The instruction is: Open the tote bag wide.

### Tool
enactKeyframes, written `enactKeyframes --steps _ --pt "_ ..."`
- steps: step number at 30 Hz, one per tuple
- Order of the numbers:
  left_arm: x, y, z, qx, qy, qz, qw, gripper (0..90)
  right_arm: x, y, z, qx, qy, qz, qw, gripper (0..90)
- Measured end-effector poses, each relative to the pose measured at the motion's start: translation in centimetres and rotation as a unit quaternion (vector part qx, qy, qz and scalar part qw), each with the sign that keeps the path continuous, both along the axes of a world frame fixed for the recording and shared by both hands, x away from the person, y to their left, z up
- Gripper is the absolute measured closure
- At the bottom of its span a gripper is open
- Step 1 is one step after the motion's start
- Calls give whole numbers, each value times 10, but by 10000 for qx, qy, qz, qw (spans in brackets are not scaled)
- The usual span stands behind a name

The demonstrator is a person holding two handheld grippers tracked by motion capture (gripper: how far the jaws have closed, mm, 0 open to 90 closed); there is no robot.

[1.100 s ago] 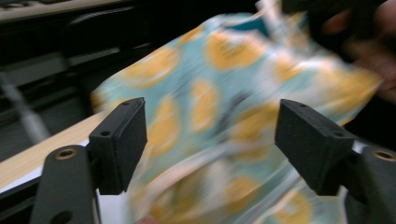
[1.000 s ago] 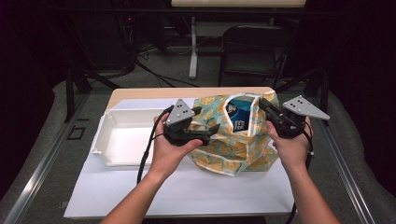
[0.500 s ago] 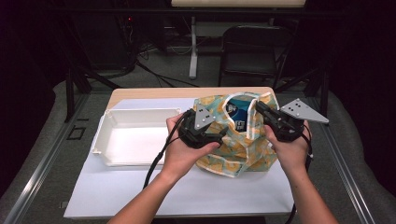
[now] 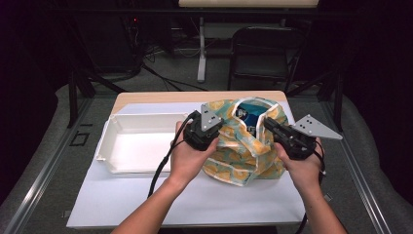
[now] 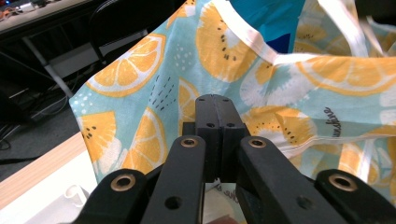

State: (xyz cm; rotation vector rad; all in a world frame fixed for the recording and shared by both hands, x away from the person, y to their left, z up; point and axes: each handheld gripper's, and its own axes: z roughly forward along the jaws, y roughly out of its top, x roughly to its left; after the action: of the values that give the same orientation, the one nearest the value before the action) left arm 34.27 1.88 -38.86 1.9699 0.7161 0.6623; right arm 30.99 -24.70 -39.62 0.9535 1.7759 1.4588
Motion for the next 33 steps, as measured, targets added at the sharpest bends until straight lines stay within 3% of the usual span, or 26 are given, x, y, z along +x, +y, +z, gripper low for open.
enactKeyframes --steps 5,9,14,15,16,21,22,24,27,29,31,33 --pt "-1 5 -1 -122 34 -56 9999 900 -7 -2 -9 -75 73 8 9999 857" --pt "-5 18 -4 -363 -22 -32 9993 887 -14 -7 -18 -49 180 -13 9998 845" --pt "-13 35 -10 -480 -239 121 9985 573 -18 -13 -16 8 181 29 9998 900" --pt "-14 39 -11 -463 -274 216 9983 573 -18 -14 -15 8 136 20 9999 900" --pt "-14 43 -13 -475 -269 248 9982 510 -17 -15 -12 0 102 -4 9999 900" --pt "-9 56 -16 -590 -120 234 9979 420 -4 -19 7 64 -109 -114 9999 900" --pt "-6 55 -16 -528 54 3 9986 357 3 -20 16 43 -205 -172 9996 900" --pt "-4 51 -19 -430 126 -111 9989 316 12 -21 22 93 -234 -193 9995 900" --pt "0 48 -19 -385 187 -130 9990 337 23 -21 27 86 -272 -252 9993 900" --pt "4 46 -16 -391 121 -138 9991 358 36 -19 32 87 -253 -274 9993 900" --pt "9 43 -10 -365 111 -191 9991 373 39 -19 32 70 -238 -277 9993 900" --pt "13 39 -7 -226 63 -151 9996 458 45 -19 33 78 -191 -285 9994 900"
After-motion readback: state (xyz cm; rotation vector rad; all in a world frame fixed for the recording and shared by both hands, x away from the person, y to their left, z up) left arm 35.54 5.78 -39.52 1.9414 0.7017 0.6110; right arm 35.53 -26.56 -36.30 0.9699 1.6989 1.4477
